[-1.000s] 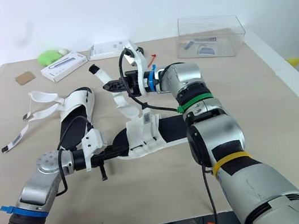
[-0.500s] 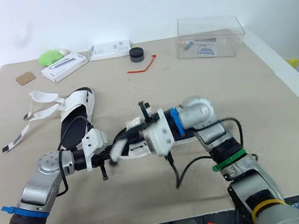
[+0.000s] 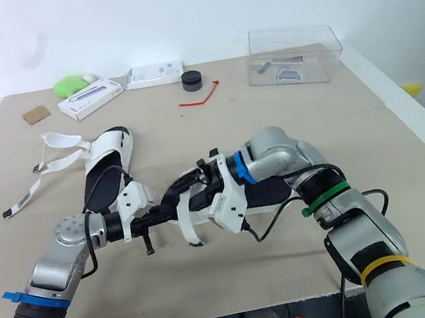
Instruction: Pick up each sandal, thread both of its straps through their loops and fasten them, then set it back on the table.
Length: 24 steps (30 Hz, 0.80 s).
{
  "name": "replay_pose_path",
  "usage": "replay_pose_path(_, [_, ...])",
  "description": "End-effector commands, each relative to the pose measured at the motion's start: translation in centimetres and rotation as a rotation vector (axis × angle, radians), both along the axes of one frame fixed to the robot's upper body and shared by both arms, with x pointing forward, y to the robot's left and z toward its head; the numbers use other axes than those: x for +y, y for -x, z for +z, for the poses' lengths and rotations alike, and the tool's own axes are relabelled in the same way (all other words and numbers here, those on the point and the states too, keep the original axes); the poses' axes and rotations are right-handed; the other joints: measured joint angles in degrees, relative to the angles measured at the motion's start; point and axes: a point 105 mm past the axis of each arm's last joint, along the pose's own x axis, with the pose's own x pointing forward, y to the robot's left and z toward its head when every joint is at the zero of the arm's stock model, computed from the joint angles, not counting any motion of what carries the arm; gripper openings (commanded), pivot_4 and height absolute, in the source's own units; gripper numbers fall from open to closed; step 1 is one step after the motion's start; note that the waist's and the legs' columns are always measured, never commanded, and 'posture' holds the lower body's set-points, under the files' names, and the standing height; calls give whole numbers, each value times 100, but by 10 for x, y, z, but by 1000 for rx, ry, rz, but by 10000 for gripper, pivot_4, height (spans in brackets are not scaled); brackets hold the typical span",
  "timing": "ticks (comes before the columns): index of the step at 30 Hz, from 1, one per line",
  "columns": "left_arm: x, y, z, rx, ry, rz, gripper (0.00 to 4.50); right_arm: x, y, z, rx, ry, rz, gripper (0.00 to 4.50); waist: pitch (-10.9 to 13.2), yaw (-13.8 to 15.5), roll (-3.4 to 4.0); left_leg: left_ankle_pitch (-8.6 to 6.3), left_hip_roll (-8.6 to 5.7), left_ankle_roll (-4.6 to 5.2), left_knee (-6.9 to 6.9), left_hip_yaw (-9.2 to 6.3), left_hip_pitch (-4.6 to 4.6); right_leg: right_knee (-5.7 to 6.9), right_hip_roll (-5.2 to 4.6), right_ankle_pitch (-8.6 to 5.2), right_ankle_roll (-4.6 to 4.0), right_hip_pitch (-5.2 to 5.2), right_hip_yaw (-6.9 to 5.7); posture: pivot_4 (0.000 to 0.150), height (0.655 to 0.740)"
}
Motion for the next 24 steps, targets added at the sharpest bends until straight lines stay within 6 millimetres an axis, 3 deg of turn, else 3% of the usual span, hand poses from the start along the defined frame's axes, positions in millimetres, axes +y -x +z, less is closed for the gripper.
replay_pose_path(1, [-1,2,-9,43,-14,-8,0,-8,5,18,58,-60,-18,34870,0,0,0,0,0,0,0,0,0,-1,-1,0,0,1,-1,1500,7400])
replay_pose_path(6, [0,2,-9,47,-13,-5,0,-32,24,30,564,-167,-173,34870,0,42,-1,-4,0,4,-4,-11,-4,-2,-6,-4,-2,2,-9,1500,7400])
replay_pose_path(12, [2,2,-10,54,-19,-6,0,-51,63,6,1233,-49,-457,34870,-1,41,2,-6,6,6,-5,-15,-5,-4,-12,-12,-8,1,-28,1500,7400])
replay_pose_path(18, [4,2,-9,58,-24,-11,0,-54,74,-14,1637,64,-732,34870,-1,42,0,4,19,12,-1,-18,2,-2,10,-26,26,4,-31,1500,7400])
replay_pose_path(20, [4,2,-9,59,-30,-15,0,-47,73,-17,1650,71,-763,34870,-1,38,0,4,21,12,-1,-14,0,-2,12,-25,25,2,-28,1500,7400])
replay_pose_path(24, [3,3,-6,64,-19,-17,0,-38,71,-24,1879,135,-901,34870,-2,46,-2,4,24,11,-1,-22,-10,-3,26,-29,28,-2,-23,1500,7400])
